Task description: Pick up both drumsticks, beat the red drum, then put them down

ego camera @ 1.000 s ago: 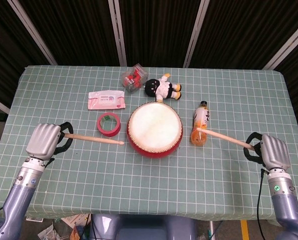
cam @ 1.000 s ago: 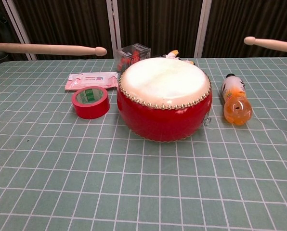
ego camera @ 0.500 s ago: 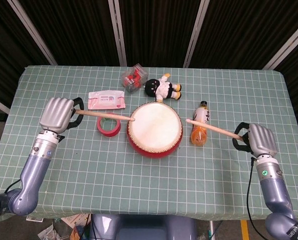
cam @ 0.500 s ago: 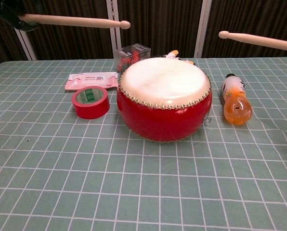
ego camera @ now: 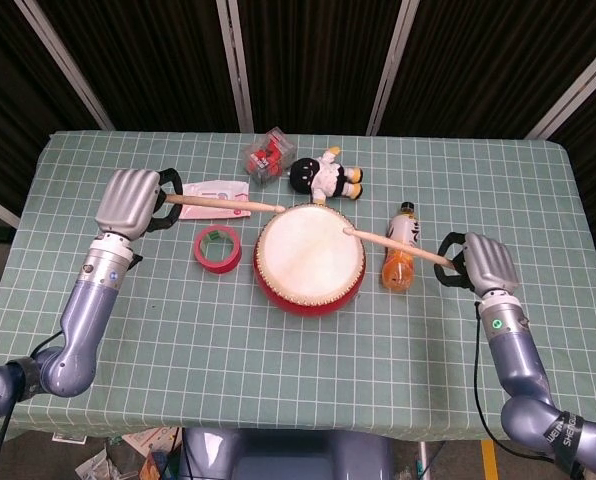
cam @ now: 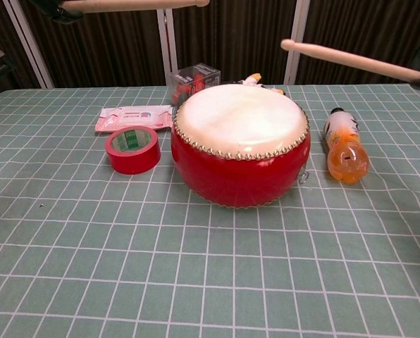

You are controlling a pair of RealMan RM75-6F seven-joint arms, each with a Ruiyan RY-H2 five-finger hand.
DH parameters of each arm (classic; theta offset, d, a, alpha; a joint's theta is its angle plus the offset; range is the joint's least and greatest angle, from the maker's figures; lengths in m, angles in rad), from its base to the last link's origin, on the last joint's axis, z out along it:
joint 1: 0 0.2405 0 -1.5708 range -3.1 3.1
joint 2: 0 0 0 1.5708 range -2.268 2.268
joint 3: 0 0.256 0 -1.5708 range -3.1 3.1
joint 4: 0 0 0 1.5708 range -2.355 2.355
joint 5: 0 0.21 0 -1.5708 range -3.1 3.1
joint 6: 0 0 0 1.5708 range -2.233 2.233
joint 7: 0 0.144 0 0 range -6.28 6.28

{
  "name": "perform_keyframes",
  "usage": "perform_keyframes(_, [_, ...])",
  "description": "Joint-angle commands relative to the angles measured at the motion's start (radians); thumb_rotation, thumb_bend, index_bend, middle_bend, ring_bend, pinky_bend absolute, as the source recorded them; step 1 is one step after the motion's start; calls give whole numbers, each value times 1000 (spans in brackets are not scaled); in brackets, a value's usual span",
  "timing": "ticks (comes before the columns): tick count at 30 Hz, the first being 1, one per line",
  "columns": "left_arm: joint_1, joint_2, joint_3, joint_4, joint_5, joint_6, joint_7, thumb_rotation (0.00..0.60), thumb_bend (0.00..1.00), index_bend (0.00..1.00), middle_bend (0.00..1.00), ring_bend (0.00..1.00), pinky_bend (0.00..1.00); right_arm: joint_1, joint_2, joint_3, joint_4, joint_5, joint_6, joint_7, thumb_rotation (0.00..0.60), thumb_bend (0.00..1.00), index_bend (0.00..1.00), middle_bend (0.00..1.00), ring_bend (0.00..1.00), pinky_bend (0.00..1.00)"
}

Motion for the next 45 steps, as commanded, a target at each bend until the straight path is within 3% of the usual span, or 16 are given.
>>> perform_keyframes(1, [-5, 17, 1, -5, 3, -10, -17, 600, 585, 772, 1000, 1000, 1000, 32, -13, 24, 16, 0, -10, 29, 600, 563, 1000, 1000, 1000, 1000])
perform_keyframes(6, [-2, 41, 9, -13, 20, -18, -50, 600, 586, 772, 1000, 1000, 1000, 76, -52, 1, 41, 4, -7, -4, 600, 563, 1000, 1000, 1000, 1000])
perform_keyframes(11, [10, 68, 23, -29, 37, -31, -91, 600, 585, 772, 1000, 1000, 1000, 131, -136, -54, 98, 46, -7, -70, 600, 563, 1000, 1000, 1000, 1000])
perform_keyframes(14, [21, 80, 41, -24, 62, -39, -118, 600, 586, 772, 1000, 1000, 1000, 191, -210, -156, 182, 22, 53, -254, 600, 563, 1000, 1000, 1000, 1000])
perform_keyframes(17, [30, 83, 55, -4, 76, -47, -145, 600, 586, 772, 1000, 1000, 1000, 241, -302, -289, 304, -94, 169, -506, 600, 563, 1000, 1000, 1000, 1000])
perform_keyframes(19, [34, 84, 66, 15, 79, -60, -164, 600, 586, 772, 1000, 1000, 1000, 246, -368, -325, 360, -116, 228, -594, 600, 562, 1000, 1000, 1000, 1000])
perform_keyframes(24, [38, 82, 83, 56, 90, -78, -198, 600, 586, 772, 1000, 1000, 1000, 228, -402, -216, 350, -51, 284, -538, 600, 563, 1000, 1000, 1000, 1000])
perform_keyframes(30, [26, 80, 79, 61, 87, -74, -205, 600, 586, 772, 1000, 1000, 1000, 193, -303, -102, 246, -98, 366, -435, 600, 563, 1000, 1000, 1000, 1000])
perform_keyframes(34, [7, 71, 78, 39, 72, -59, -171, 600, 585, 772, 1000, 1000, 1000, 152, -233, -54, 172, -134, 399, -356, 600, 564, 1000, 1000, 1000, 1000])
perform_keyframes(41, [-67, 12, 71, 5, -18, -36, -62, 600, 586, 772, 1000, 1000, 1000, 79, -133, -42, 97, -154, 372, -267, 600, 564, 1000, 1000, 1000, 1000])
perform_keyframes(45, [-171, -101, 71, 49, -124, -11, 80, 600, 586, 772, 1000, 1000, 1000, 32, -91, -53, 108, -171, 320, -186, 600, 563, 1000, 1000, 1000, 1000])
